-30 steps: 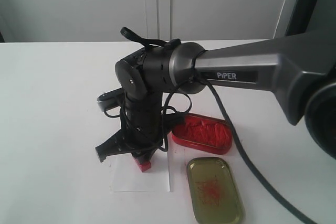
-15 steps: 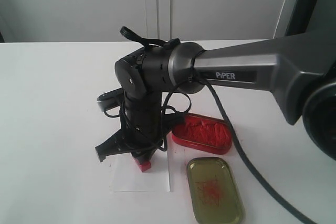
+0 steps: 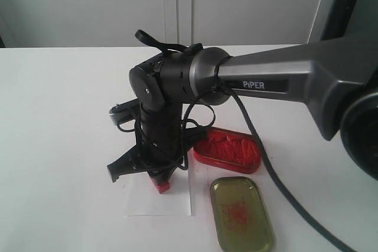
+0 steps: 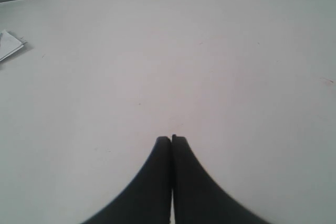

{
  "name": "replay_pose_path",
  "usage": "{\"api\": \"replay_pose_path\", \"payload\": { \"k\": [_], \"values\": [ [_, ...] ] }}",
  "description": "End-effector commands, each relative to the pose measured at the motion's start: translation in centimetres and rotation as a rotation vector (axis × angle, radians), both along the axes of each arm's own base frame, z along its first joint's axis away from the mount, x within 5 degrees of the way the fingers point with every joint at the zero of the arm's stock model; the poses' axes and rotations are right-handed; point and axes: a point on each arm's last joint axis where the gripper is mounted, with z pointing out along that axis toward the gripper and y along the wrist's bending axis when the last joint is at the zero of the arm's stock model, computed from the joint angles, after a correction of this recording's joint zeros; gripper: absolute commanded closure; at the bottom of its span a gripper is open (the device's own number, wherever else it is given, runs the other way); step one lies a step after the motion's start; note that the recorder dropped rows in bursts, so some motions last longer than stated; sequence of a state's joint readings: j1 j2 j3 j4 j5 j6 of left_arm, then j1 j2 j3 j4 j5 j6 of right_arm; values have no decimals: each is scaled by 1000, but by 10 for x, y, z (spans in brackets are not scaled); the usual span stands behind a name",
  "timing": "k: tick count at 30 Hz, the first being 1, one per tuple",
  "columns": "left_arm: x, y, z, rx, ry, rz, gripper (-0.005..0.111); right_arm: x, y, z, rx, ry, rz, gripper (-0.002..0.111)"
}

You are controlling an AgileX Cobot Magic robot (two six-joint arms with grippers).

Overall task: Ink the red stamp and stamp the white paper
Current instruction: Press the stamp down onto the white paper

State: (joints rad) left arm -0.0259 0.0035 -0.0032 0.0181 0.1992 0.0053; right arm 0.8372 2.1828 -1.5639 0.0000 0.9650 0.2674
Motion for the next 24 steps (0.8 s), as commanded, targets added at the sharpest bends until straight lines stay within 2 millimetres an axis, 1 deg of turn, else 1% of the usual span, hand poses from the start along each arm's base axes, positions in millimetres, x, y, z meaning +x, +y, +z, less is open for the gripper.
{"api": "replay_pose_path", "payload": {
  "k": [1, 8, 13, 24],
  "values": [
    [0, 0, -1, 1, -3, 1, 107, -7, -10, -54, -106, 74, 10, 108],
    [0, 0, -1, 1, -3, 1, 107, -5, -8, -25, -54, 25, 6, 108],
    [0, 0, -1, 1, -3, 1, 107, -5, -8, -10, -27, 1, 6, 108],
    [0, 0, -1, 1, -3, 1, 107, -5, -9, 15, 19, -41, 6, 108]
  ]
}}
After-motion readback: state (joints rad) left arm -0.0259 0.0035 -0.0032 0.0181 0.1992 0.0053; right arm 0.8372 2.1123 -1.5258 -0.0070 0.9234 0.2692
